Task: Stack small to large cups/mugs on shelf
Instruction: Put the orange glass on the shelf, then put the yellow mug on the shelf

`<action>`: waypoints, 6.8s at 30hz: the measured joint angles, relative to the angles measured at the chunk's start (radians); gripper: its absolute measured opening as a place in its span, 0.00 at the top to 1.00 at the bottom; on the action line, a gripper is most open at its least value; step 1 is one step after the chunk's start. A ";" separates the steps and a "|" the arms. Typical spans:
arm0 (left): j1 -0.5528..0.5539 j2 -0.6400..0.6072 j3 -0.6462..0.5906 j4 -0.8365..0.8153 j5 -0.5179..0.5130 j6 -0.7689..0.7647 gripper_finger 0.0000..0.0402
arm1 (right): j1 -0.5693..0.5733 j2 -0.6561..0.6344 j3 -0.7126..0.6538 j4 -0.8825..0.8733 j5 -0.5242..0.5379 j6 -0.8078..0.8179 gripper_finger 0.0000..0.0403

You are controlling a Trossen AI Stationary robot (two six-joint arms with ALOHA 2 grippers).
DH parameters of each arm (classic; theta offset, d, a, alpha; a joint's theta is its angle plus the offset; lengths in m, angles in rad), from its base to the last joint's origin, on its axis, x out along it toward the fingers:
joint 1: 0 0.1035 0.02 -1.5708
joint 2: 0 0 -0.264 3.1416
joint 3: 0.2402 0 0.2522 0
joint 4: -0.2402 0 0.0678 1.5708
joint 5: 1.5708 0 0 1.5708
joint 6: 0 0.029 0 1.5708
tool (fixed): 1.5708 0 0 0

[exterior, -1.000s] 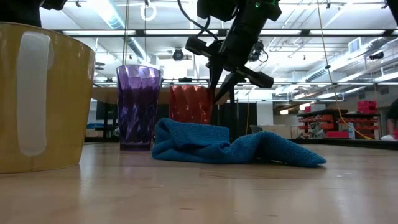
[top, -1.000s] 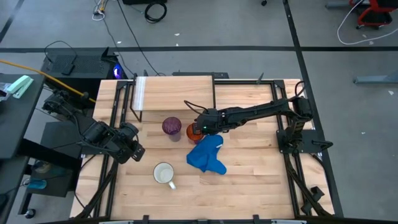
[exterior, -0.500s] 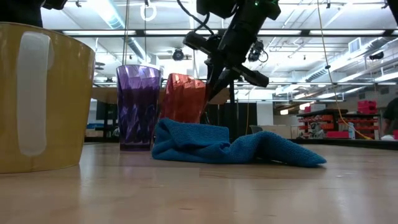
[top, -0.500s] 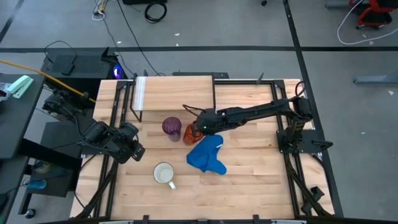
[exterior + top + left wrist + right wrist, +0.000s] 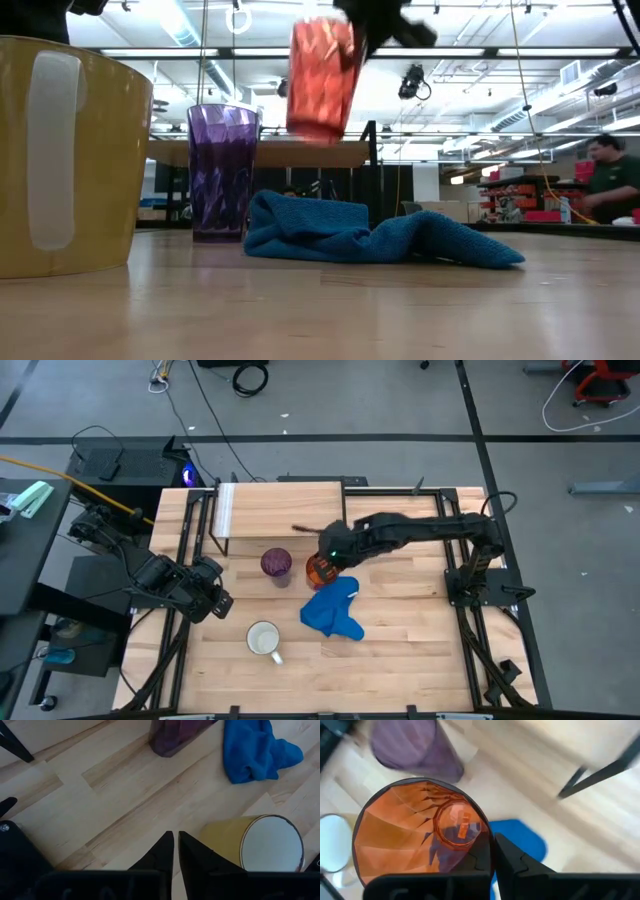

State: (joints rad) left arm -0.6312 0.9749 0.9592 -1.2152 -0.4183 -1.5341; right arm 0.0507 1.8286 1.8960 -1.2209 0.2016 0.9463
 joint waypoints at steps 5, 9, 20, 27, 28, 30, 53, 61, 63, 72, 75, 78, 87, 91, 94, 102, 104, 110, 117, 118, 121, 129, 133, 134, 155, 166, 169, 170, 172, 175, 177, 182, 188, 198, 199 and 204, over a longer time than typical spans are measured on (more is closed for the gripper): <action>0.000 0.000 0.000 0.000 0.000 -0.002 0.91 | -0.031 -0.001 0.169 -0.180 0.082 -0.046 0.98; 0.000 0.000 0.000 0.000 0.000 -0.006 0.93 | -0.076 -0.001 0.256 -0.192 0.094 -0.095 0.98; 0.000 0.000 0.000 0.000 0.000 -0.028 0.93 | -0.293 -0.001 0.353 -0.136 0.079 -0.246 0.98; 0.000 0.000 0.000 0.000 -0.005 -0.067 0.95 | -0.460 -0.001 0.366 -0.007 -0.084 -0.269 0.98; 0.000 0.000 0.000 0.000 -0.007 -0.076 0.95 | -0.482 -0.001 0.366 -0.002 -0.105 -0.269 0.98; 0.000 0.000 0.000 0.000 -0.014 -0.079 0.95 | -0.525 -0.001 0.366 0.000 -0.146 -0.268 0.98; 0.059 0.000 0.000 0.001 -0.034 -0.078 0.93 | -0.492 0.154 0.346 -0.005 -0.201 -0.341 0.98; 0.059 0.000 0.000 0.001 -0.034 -0.078 0.95 | -0.493 0.153 0.347 -0.114 -0.106 -0.401 0.98; 0.059 0.000 0.000 0.001 -0.034 -0.077 0.96 | -0.487 0.153 0.347 -0.115 -0.100 -0.412 0.98; 0.059 0.000 0.000 0.000 -0.034 -0.078 0.94 | -0.472 0.154 0.347 -0.071 -0.097 -0.415 0.98; 0.059 0.000 0.000 0.000 -0.034 -0.078 0.94 | -0.474 0.154 0.347 -0.071 -0.075 -0.416 0.98; 0.059 0.000 0.000 0.000 -0.034 -0.078 0.96 | -0.474 0.154 0.347 -0.084 -0.068 -0.416 0.98; 0.059 0.000 0.000 0.001 -0.034 -0.078 0.96 | -0.474 0.154 0.347 -0.117 -0.068 -0.424 0.98; 0.059 0.000 0.000 0.001 -0.034 -0.078 0.94 | -0.474 0.154 0.347 -0.118 -0.067 -0.424 0.98; 0.059 0.000 0.000 0.001 -0.034 -0.078 0.94 | -0.474 0.154 0.347 -0.118 -0.067 -0.425 0.98; 0.059 0.000 0.000 0.001 -0.034 -0.078 0.96 | -0.474 0.154 0.347 -0.117 -0.071 -0.425 0.94; 0.059 0.000 0.000 0.001 -0.034 -0.079 0.95 | -0.474 0.154 0.347 -0.117 -0.072 -0.425 0.93; 0.059 0.000 0.000 0.001 -0.034 -0.078 0.93 | -0.474 0.154 0.347 -0.117 -0.080 -0.426 0.93; 0.059 0.000 0.000 0.001 -0.034 -0.078 0.95 | -0.474 0.154 0.347 -0.117 -0.079 -0.426 0.93; 0.059 0.000 0.000 0.001 -0.034 -0.078 0.96 | -0.474 0.154 0.347 -0.116 -0.080 -0.426 0.93; 0.058 0.000 0.000 0.001 -0.034 -0.078 0.96 | -0.474 0.154 0.347 -0.111 -0.079 -0.426 0.93; 0.059 0.000 0.000 0.001 -0.033 -0.078 0.93 | -0.474 0.154 0.347 -0.092 -0.079 -0.427 0.93; 0.058 0.000 0.000 0.001 -0.034 -0.078 0.93 | -0.474 0.154 0.347 -0.092 -0.079 -0.427 0.93; 0.059 0.000 0.000 0.001 -0.034 -0.077 0.93 | -0.474 0.154 0.347 -0.092 -0.079 -0.427 0.93; 0.059 0.000 0.000 0.001 -0.034 -0.075 0.93 | -0.474 0.154 0.347 -0.093 -0.079 -0.434 0.79; 0.059 0.000 0.000 0.001 -0.033 -0.077 0.91 | -0.476 0.154 0.347 -0.055 -0.079 -0.434 0.79; 0.059 0.000 0.000 0.002 -0.033 -0.078 0.91 | -0.476 0.154 0.347 -0.055 -0.079 -0.434 0.79; 0.058 0.000 0.000 0.004 -0.033 -0.077 0.91 | -0.477 0.154 0.347 -0.055 -0.079 -0.434 0.79; 0.058 0.000 0.000 0.006 -0.033 -0.077 0.92 | -0.481 0.154 0.347 -0.055 -0.080 -0.434 0.79; 0.059 0.000 0.000 0.009 -0.034 -0.077 0.93 | -0.482 0.154 0.329 -0.044 -0.082 -0.429 0.78; 0.058 0.000 0.000 0.011 -0.033 -0.077 0.93 | -0.485 0.155 0.318 -0.046 -0.083 -0.426 0.77; 0.058 0.000 0.000 0.011 -0.033 -0.076 0.92 | -0.489 0.156 0.292 -0.028 -0.083 -0.426 0.76; 0.058 0.000 0.000 0.013 -0.033 -0.076 0.90 | -0.493 0.154 0.292 -0.009 -0.083 -0.426 0.75; 0.059 0.000 0.000 0.014 -0.033 -0.075 0.91 | -0.496 0.132 0.296 -0.021 -0.083 -0.426 0.75; 0.058 0.000 0.000 0.014 -0.033 -0.075 0.91 | -0.496 0.123 0.296 -0.021 -0.083 -0.425 0.75; 0.058 0.000 0.000 0.014 -0.033 -0.075 0.90 | -0.496 0.085 0.297 -0.058 -0.081 -0.426 0.76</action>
State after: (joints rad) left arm -0.5728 0.9751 0.9594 -1.2011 -0.4517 -1.6093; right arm -0.4450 1.9139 2.1925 -1.2785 0.1206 0.5201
